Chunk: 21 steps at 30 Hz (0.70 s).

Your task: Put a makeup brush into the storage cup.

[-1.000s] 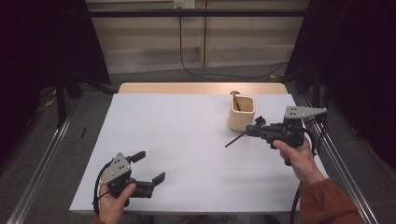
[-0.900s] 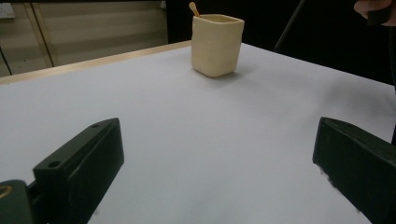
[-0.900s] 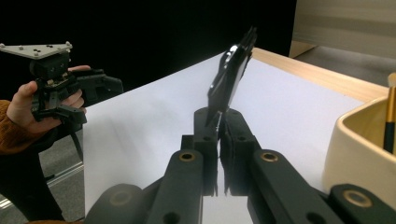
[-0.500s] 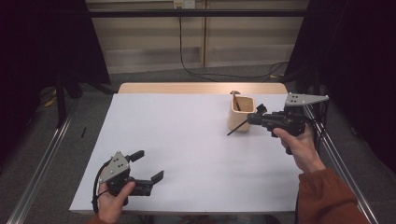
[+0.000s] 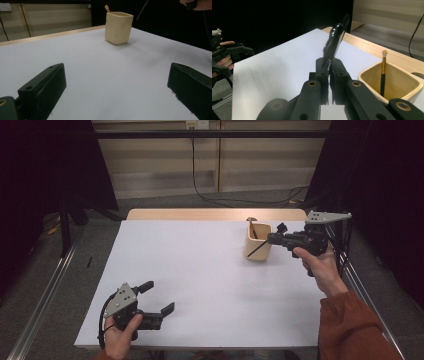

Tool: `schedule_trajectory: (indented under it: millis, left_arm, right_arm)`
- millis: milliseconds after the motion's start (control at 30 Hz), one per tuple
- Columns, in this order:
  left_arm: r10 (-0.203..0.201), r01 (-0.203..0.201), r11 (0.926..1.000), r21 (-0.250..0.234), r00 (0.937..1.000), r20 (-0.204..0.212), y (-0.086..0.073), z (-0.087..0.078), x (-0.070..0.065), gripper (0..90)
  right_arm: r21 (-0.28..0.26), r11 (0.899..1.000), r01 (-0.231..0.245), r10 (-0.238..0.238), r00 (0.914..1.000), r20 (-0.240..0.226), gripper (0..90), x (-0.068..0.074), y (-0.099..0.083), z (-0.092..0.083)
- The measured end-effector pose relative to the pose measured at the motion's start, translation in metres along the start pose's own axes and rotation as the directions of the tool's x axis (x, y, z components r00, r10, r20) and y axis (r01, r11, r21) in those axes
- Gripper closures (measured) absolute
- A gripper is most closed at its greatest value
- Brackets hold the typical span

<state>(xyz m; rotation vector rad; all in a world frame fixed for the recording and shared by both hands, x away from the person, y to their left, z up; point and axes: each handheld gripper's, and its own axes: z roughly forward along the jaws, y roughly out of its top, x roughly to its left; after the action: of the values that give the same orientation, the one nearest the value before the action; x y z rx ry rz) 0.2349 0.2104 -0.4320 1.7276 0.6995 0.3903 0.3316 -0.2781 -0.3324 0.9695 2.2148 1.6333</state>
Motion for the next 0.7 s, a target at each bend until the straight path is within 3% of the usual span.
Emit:
schedule_trajectory:
  millis: [700]
  left_arm:
    - [0.012,-0.012,0.9999,0.008,0.9999,-0.008,0.0,0.0,0.001,2.3]
  right_arm:
    - [0.019,1.0,0.012,-0.013,0.9977,0.066,85.0,-0.016,0.031,0.001]
